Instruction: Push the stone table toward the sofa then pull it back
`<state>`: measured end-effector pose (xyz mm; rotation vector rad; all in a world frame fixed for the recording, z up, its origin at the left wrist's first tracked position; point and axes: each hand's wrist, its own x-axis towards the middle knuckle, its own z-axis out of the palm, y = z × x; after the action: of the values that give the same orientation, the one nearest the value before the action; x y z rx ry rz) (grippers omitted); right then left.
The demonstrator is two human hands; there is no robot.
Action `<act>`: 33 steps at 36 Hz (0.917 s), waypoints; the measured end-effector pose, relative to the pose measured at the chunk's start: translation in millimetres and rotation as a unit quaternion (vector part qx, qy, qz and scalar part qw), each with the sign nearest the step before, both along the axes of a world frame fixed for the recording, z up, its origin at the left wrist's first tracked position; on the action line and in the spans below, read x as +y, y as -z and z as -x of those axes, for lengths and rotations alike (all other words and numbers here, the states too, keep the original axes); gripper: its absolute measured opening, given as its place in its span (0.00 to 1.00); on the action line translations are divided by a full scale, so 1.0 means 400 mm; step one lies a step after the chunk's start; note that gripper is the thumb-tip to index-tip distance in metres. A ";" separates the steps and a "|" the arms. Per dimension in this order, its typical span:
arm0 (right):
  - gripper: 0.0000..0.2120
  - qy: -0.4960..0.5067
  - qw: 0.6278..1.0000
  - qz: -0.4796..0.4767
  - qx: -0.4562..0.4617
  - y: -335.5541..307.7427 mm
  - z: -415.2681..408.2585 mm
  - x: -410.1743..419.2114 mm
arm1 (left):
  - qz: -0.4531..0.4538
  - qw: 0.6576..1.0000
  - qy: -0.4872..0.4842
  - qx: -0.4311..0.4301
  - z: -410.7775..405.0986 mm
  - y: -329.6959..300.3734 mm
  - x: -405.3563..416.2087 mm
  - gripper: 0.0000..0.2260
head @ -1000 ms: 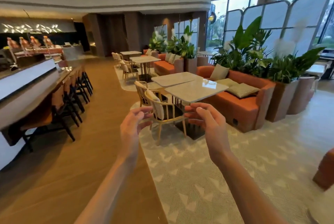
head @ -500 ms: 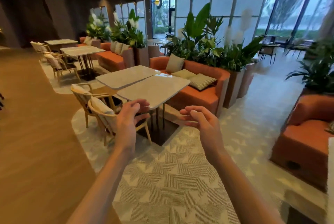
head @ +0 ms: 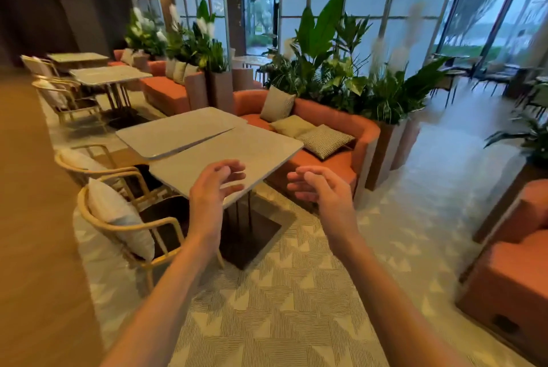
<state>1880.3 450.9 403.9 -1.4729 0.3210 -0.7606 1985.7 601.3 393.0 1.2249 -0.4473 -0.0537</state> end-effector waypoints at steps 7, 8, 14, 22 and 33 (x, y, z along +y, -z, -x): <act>0.09 -0.030 0.999 0.000 0.035 0.009 -0.245 -0.207 | -0.001 0.999 -0.022 0.029 -0.219 0.048 -0.199 0.11; 0.08 -0.038 0.998 -0.002 0.040 0.021 -0.292 -0.236 | -0.003 0.999 -0.029 0.035 -0.269 0.063 -0.227 0.11; 0.09 -0.045 0.995 -0.026 0.087 0.111 -0.513 -0.345 | -0.033 0.994 -0.064 0.078 -0.503 0.174 -0.344 0.13; 0.12 -0.057 0.980 -0.021 0.190 0.230 -0.873 -0.452 | -0.055 0.980 -0.081 0.173 -0.859 0.341 -0.453 0.12; 0.09 -0.131 0.940 0.021 0.314 0.443 -1.292 -0.557 | -0.179 0.935 -0.152 0.264 -1.257 0.564 -0.416 0.12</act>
<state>2397.0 228.1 226.5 -1.7349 0.5761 -0.0643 2488.4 435.0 167.2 1.5612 0.2368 -0.2010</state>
